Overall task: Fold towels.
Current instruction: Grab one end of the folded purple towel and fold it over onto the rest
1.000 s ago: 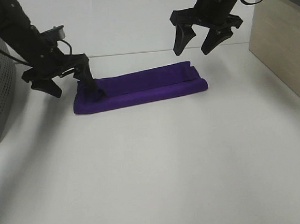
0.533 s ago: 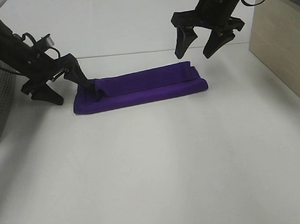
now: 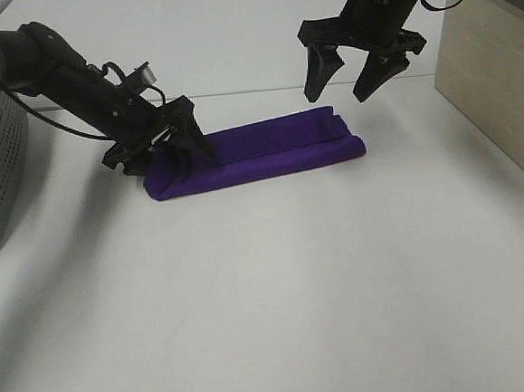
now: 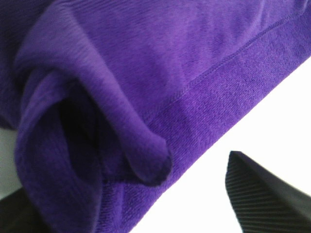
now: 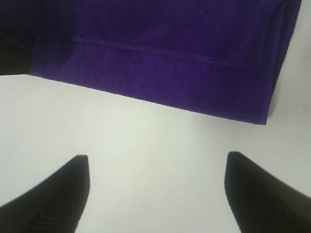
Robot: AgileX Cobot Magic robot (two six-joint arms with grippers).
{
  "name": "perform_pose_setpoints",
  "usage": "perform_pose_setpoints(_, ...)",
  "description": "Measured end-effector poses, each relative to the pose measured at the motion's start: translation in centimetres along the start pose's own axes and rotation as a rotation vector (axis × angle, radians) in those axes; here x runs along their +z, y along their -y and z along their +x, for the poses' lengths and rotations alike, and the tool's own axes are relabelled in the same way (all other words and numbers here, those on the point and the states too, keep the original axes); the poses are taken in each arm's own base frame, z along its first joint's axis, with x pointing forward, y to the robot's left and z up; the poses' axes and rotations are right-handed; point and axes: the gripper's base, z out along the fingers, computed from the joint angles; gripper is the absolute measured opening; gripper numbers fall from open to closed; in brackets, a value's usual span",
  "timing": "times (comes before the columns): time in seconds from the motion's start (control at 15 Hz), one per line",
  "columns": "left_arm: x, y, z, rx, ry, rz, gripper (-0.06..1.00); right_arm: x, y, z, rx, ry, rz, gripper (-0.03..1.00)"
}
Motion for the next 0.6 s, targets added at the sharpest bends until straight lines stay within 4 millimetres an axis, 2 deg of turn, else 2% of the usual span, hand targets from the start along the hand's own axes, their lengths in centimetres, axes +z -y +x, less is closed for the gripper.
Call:
perform_pose_setpoints(0.13,0.5,-0.3,-0.2,0.004,0.003,-0.018,0.49,0.0,0.0,0.0,0.001,0.000,-0.003,0.76)
perform_pose_setpoints(0.2,0.5,-0.6,-0.3,0.019,0.002,-0.041,0.18,0.0,0.0,0.0,0.001,0.000,-0.003,0.76)
perform_pose_setpoints(0.27,0.5,-0.7,-0.5,0.035,0.002,-0.058,0.06,0.0,0.0,0.0,0.001,0.000,-0.003,0.76)
perform_pose_setpoints(0.47,0.0,-0.5,-1.0,0.091,-0.005,-0.092,0.03,0.0,0.0,0.0,0.001,0.000,-0.003,0.76)
perform_pose_setpoints(0.6,-2.1,-0.1,-1.7,0.187,-0.066,-0.167,0.03,0.0,0.0,0.0,0.001,0.000,-0.003,0.76)
